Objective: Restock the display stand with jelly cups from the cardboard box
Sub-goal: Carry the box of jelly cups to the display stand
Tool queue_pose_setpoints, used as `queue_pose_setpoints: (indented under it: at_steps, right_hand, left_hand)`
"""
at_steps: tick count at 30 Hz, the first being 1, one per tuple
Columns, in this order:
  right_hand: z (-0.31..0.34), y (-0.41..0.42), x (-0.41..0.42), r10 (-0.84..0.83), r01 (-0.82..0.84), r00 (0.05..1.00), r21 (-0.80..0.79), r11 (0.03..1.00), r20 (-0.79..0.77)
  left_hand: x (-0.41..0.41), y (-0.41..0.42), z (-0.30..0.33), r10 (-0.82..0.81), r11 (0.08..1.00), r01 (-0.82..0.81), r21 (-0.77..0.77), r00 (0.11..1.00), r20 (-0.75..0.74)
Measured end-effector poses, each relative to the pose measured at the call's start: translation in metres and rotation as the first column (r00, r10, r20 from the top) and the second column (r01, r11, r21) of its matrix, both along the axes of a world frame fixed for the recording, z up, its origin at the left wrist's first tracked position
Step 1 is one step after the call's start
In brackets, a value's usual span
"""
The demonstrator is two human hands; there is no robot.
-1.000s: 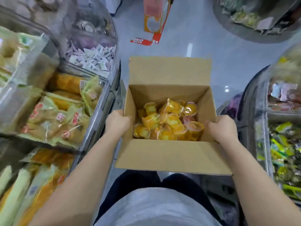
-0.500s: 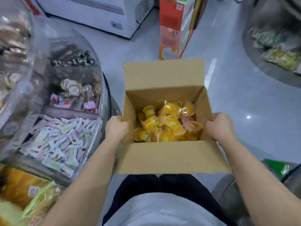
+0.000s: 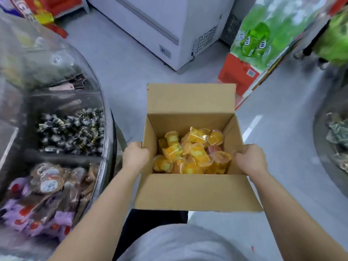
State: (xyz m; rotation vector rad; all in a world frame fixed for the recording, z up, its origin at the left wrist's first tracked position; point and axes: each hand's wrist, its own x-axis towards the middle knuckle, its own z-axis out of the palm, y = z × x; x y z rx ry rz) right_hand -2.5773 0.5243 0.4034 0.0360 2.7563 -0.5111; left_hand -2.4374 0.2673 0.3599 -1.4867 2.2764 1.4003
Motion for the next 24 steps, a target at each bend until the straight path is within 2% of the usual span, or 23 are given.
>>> queue_pose_setpoints:
  at_steps: [8, 13, 18, 24]
  right_hand:
    - [0.013, -0.143, -0.183, 0.252, -0.251, 0.966, 0.023, 0.968, -0.057]
    - [-0.006, -0.248, -0.292, 0.526, -0.522, 0.849, 0.069, 0.85, -0.051]
    - [-0.038, -0.355, -0.383, 0.726, -0.729, 0.684, 0.032, 0.684, 0.071]
    - [-0.062, -0.469, -0.429, 0.93, -0.941, 0.336, 0.078, 0.328, 0.145]
  left_hand:
    - [-0.135, -0.105, 0.02, 0.188, 0.982, -0.188, -0.027, 0.982, 0.007]
    - [-0.191, -0.151, 0.0, 0.414, 0.908, -0.413, -0.065, 0.91, -0.001]
    - [-0.249, -0.165, -0.021, 0.694, 0.719, -0.694, -0.032, 0.714, 0.095]
    - [-0.293, -0.155, -0.047, 0.874, 0.445, -0.895, 0.03, 0.441, 0.203]
